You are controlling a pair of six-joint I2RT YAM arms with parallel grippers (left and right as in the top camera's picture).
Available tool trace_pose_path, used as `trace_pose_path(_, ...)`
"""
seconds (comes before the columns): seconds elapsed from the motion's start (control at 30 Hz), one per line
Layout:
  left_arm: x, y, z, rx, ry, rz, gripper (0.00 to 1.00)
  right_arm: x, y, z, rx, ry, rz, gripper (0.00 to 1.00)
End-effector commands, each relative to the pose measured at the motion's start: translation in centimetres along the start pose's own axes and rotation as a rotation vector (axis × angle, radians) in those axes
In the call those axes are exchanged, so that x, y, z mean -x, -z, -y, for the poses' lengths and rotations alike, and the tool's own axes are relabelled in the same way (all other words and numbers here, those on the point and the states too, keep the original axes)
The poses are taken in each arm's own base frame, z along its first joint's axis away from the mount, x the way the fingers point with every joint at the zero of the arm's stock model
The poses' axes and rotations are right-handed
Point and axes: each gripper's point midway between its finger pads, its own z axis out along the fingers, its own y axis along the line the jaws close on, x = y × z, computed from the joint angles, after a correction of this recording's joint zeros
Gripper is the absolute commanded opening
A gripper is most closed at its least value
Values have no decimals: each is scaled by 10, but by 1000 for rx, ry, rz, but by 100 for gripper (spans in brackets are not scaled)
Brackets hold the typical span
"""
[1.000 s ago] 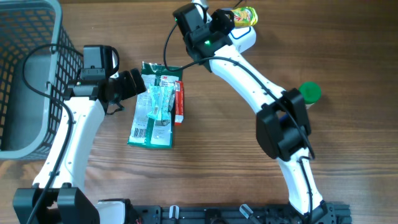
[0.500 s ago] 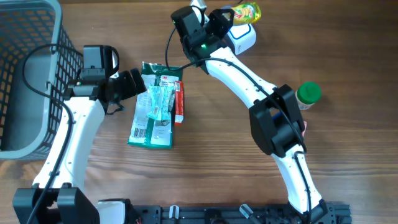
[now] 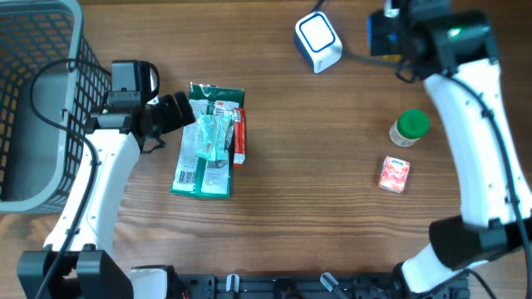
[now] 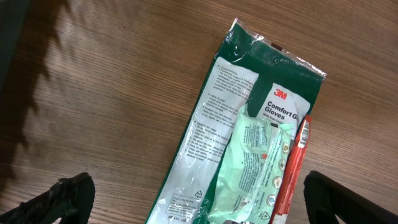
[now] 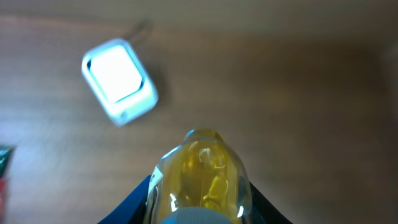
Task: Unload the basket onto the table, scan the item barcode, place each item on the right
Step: 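Set the Vim bottle down beside the jar and release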
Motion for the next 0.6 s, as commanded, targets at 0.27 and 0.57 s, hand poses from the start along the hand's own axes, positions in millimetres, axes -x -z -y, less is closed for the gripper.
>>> trace_pose_path(0.27,5,3,-1,5,14,18,100,-129,-146,2,217,-240,-346,27)
trace_pose_path(0.57,6,3,-1,5,15,18,100,-141,-158,25,69,-199,-343,36)
